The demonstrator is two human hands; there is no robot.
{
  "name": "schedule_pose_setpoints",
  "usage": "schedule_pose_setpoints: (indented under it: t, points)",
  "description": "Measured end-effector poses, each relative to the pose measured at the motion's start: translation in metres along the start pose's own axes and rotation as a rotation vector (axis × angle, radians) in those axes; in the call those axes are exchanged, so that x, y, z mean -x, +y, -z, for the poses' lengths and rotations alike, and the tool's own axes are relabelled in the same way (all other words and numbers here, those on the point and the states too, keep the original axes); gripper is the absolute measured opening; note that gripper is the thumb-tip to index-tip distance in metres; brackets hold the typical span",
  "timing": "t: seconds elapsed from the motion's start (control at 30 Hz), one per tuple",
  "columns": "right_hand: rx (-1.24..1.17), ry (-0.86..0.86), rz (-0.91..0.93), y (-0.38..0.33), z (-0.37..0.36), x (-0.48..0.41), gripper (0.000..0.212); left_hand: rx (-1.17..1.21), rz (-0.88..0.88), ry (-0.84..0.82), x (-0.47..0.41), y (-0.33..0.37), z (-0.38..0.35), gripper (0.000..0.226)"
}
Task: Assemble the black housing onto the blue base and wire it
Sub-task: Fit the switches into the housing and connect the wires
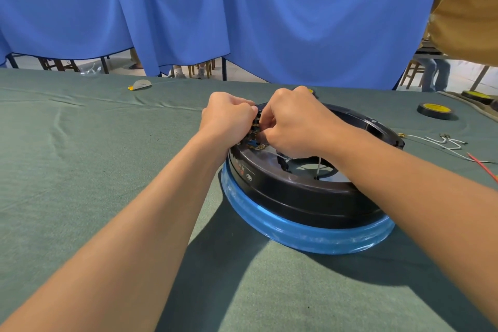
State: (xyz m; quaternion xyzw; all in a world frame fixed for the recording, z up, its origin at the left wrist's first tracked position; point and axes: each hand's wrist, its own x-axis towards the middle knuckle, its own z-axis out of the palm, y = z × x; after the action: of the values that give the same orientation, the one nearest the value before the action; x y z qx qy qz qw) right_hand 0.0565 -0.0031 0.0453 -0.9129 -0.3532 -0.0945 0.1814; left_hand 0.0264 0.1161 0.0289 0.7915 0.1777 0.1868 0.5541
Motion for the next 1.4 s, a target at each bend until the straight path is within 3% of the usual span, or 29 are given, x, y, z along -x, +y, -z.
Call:
schedule_pose_setpoints:
  t: [0.6, 0.97, 1.17, 1.3, 1.4]
  points:
    - [-0.058, -0.023, -0.046, 0.0, -0.003, -0.002, 0.005, 0.003, 0.009, 0.016, 0.0, -0.001, -0.001, 0.022]
    - [-0.248, 0.009, -0.254, -0.008, -0.002, -0.004, 0.015, 0.001, 0.011, 0.023, -0.003, -0.002, -0.001, 0.023]
    - [-0.222, 0.003, -0.194, -0.006, 0.003, 0.005, 0.015, -0.03, -0.009, -0.022, 0.001, 0.0, 0.002, 0.027]
    - [-0.166, 0.017, -0.118, -0.004, 0.001, 0.007, 0.014, 0.121, -0.017, -0.152, 0.01, -0.009, 0.013, 0.028]
    - [-0.133, 0.025, -0.093, -0.002, 0.0, 0.007, 0.012, 0.167, -0.101, -0.097, 0.019, -0.024, 0.012, 0.037]
